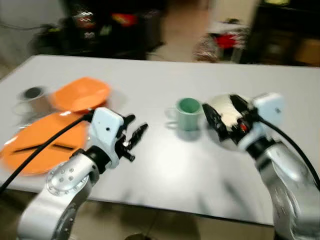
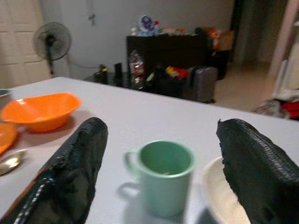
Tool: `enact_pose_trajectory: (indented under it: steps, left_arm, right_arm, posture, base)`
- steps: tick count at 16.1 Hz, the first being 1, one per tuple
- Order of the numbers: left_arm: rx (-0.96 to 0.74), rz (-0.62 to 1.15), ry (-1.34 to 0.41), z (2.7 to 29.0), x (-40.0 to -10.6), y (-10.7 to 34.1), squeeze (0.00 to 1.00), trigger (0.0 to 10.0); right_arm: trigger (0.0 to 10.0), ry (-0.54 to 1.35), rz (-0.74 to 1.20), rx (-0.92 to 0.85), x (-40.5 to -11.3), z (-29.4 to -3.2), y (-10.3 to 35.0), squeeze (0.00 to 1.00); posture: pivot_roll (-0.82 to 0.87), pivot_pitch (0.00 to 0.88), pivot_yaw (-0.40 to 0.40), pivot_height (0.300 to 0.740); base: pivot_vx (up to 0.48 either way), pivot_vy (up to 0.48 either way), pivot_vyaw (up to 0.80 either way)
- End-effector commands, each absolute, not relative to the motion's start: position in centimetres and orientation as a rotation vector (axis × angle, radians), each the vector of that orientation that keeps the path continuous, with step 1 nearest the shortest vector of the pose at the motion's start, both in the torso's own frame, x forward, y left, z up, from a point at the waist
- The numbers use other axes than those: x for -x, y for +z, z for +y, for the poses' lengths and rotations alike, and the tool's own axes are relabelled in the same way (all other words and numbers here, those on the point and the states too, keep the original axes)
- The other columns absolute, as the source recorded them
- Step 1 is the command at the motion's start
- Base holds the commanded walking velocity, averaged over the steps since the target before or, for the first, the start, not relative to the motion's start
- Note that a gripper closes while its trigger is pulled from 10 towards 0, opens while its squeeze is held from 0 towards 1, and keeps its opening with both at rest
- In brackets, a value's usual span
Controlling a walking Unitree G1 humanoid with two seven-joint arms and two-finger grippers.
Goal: Setting the table
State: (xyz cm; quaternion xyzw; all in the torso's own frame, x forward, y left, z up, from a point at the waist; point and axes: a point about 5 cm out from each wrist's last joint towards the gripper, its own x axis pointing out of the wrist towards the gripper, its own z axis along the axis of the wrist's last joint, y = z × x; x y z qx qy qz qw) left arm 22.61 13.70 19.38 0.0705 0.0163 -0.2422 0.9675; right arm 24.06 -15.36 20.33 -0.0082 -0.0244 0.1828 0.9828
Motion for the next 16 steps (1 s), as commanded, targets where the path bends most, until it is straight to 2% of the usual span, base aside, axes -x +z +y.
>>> enact_pose_trajectory:
  steps: [1,4,6,9,10,16]
  left_arm:
    - [-0.155,0.008,-0.412,14.4,-22.7,19.7,0.0,10.0]
    - [-0.16,0.011,-0.304,14.7,-22.3,19.5,0.0,10.0]
    - [-0.125,0.006,-0.3,14.3,-22.2,19.4,0.0,10.0]
    - [-0.048,0.028,-0.19,14.5,-22.4,19.1,0.0,10.0]
    - [-0.074,0.045,-0.155,15.0,-22.6,18.8,0.0,10.0]
    - [-0.076,0.066,-0.215,14.8,-22.8,18.5,0.0,10.0]
  right_arm:
    - [10.0,0.352,-0.055,0.013,-23.5,-15.3,20.6,1.0]
    - [10.0,0.328,-0.073,0.012,-22.3,-14.7,19.8,1.0]
    - [10.0,0.323,-0.066,-0.01,-22.2,-14.2,19.5,1.0]
    - [10.0,0.294,-0.029,-0.048,-22.5,-14.0,18.4,1.0]
    - [10.0,0.303,0.01,-0.052,-22.6,-13.9,17.8,1.0]
    - [10.0,0.277,0.067,-0.112,-23.2,-14.2,16.6,1.0]
  posture:
    - [-0.08,0.01,0.095,0.74]
    - [-0.08,0.012,0.088,0.74]
    - [-0.08,0.008,0.078,0.74]
    - [-0.07,0.0,0.069,0.74]
    - [-0.07,0.0,0.069,0.74]
    - [-0.07,0.0,0.06,0.74]
  base:
    - [0.0,0.0,0.8]
    - [0.0,0.0,0.8]
    - [0.0,0.0,0.8]
    - [0.0,0.0,0.8]
    - [0.0,0.0,0.8]
    - [0.0,0.0,0.8]
